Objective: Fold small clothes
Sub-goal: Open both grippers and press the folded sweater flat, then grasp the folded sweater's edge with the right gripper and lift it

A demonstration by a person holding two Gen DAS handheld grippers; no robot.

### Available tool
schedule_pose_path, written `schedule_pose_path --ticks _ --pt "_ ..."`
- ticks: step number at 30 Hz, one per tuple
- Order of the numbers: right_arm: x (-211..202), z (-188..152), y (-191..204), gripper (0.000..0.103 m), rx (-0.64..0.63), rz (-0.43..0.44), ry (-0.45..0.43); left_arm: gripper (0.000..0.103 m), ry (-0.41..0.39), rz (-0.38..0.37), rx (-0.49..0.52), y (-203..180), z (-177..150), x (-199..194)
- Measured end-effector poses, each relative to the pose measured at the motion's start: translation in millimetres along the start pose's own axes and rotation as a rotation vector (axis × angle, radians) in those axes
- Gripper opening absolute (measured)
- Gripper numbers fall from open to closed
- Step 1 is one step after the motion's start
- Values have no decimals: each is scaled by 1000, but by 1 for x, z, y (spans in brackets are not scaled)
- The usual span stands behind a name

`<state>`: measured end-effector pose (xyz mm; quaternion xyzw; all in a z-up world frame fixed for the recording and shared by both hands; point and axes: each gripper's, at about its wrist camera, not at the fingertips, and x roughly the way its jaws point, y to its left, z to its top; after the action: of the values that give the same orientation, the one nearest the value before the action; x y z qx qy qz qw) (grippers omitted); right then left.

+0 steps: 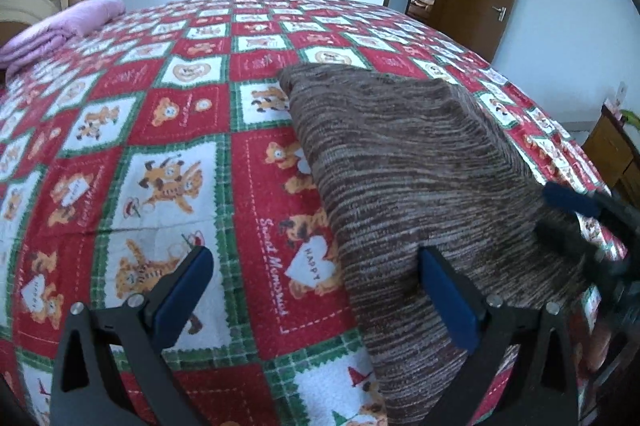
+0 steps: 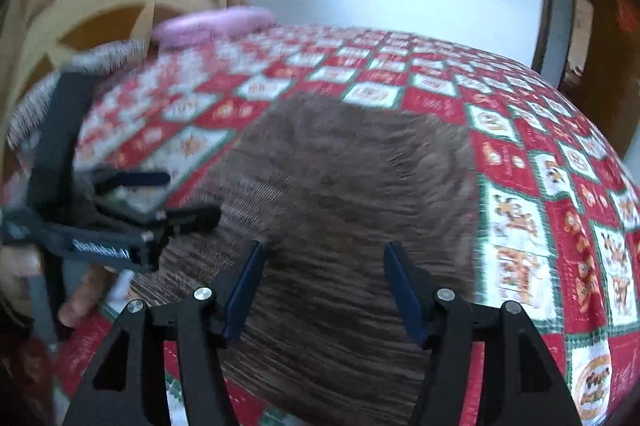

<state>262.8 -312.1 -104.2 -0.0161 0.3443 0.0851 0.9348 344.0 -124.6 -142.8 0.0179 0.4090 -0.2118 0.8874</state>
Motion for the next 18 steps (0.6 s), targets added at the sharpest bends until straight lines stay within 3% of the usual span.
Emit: schedule_pose_path --ticks 5,8,12,18 --pt "-11 4 -52 63 93 -80 -36 103 -8 10 25 -8 9 -3" --pt "-2 0 -78 63 176 -61 18 103 -24 30 44 -14 20 0" --pt "5 -6 -86 63 201 -36 28 103 5 134 85 -16 25 19" --pt "15 -1 -98 63 251 -1 34 103 -28 62 41 -7 20 13"
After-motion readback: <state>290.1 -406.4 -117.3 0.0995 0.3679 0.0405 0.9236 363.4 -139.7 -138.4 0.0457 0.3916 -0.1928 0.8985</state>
